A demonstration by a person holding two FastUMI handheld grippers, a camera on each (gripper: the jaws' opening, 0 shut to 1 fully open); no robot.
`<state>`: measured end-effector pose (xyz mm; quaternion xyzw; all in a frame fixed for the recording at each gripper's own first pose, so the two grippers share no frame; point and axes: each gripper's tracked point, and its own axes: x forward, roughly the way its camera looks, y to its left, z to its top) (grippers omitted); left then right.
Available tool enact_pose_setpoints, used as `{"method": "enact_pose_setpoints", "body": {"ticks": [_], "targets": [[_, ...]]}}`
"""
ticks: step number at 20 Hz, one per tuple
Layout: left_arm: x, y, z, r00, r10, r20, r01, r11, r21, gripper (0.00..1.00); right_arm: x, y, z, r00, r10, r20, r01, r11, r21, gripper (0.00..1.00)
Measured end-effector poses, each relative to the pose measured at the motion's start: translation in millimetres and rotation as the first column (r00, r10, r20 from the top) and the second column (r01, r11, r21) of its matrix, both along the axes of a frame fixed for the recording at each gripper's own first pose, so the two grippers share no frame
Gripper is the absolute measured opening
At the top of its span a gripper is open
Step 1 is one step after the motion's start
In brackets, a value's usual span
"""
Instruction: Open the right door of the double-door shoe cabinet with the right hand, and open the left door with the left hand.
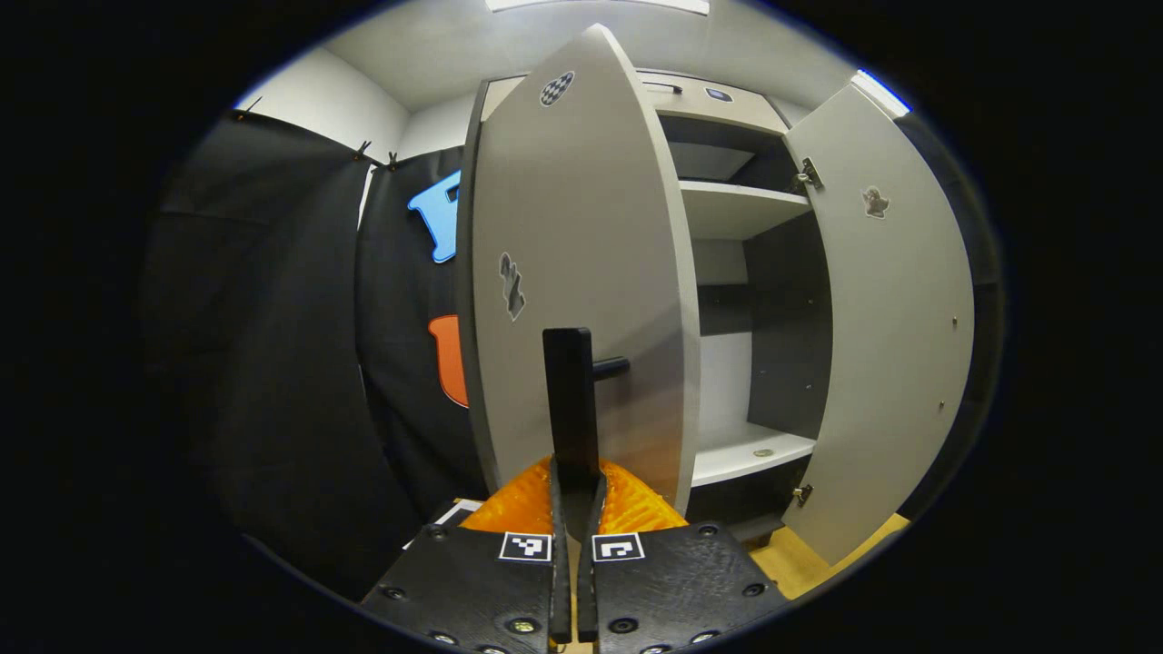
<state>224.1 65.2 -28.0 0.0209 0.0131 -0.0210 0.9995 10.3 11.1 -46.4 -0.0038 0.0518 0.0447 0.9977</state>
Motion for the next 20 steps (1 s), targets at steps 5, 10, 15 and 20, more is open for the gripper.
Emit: {"method": "enact_pose_setpoints", "body": {"ticks": [5,10,15,20], "targets": [[-11,23,-1,1.000,0.030,-0.007,-0.030,0.999,-0.012,0.02,-4,9,1,1.000,0.021,-0.002,-0.021,1.000,0.005,1.00],[-21,66,-4,0.998,0.068,0.009,-0.067,0.998,-0.020,0.00,-3,16,4,0.999,0.038,0.007,-0.038,0.999,0.004,1.00],[-23,106,-9,0.997,0.080,0.011,-0.081,0.997,0.021,0.00,1,32,3,0.998,0.063,0.001,-0.063,0.998,0.001,1.00],[-21,128,-8,0.999,0.037,0.026,-0.035,0.998,-0.059,0.00,2,40,2,0.998,0.068,-0.007,-0.068,0.998,-0.004,1.00]]}}
